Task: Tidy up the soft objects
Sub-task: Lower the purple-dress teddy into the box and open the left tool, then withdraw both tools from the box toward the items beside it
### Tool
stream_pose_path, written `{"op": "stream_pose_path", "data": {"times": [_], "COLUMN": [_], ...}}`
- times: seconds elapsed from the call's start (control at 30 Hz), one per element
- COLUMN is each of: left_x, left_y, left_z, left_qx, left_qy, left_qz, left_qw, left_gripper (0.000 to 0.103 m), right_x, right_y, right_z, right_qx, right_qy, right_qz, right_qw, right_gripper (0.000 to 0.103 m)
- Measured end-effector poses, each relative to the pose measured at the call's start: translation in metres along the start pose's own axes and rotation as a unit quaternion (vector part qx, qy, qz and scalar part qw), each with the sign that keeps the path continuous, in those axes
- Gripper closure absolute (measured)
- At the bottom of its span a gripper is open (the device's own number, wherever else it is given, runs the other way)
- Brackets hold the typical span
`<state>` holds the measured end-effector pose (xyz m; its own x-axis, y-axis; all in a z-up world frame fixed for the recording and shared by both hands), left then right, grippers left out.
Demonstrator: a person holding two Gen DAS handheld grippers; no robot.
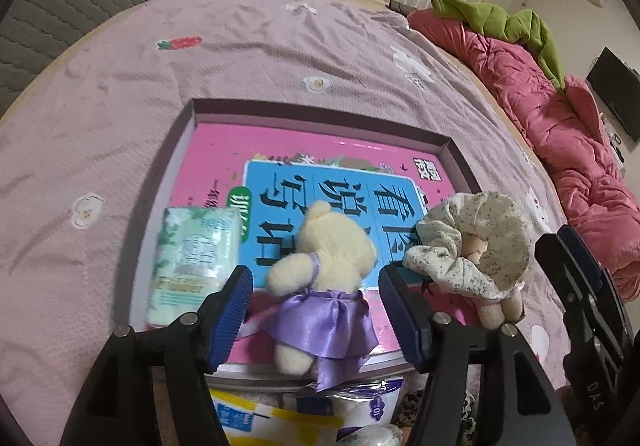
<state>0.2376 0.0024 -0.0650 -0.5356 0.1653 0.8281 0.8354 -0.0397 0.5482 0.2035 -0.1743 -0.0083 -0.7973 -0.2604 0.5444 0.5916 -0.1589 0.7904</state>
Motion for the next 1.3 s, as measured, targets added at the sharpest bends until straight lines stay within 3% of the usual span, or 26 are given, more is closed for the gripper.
{"op": "stream_pose_path", "data": {"times": [0.57, 1.03, 1.3], "left_x": [0.048, 0.060, 0.081], "left_y": [-0.007, -0.013, -0.024], "left_z": [0.025, 0.006, 0.004], "left_qx": [0.025, 0.005, 0.014], "left_qy": [0.036, 0.051, 0.054], "left_qz": [-0.040, -0.041, -0.052], "left_qw": [0.9982, 0.9979, 0.9971], "left_gripper": [0.037, 0.036, 0.036], "right_x": [0.013, 0.017, 0.036], "right_y": [0.002, 0.004, 0.008], "right_z": [0.007, 0.010, 0.001], "right_qx": [0.003, 0.014, 0.018], "right_qy": [0.025, 0.028, 0.039], "right_qz": [-0.016, -0.014, -0.034], "right_qw": [1.000, 0.999, 0.998], "right_gripper": [0.030, 0.029, 0.027]}}
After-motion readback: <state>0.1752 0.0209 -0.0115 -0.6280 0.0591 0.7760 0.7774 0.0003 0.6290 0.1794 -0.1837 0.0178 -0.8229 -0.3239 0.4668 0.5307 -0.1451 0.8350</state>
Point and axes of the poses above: each gripper's, at about its wrist camera, not at the fingertips, and x roughly against the way its jaws point, z to its left, y to its top, the point moved 3 cm from there along -x, roughly the way its jaws point, and after that the axes turned 15 degrees about -x, right-handed, at the moved point
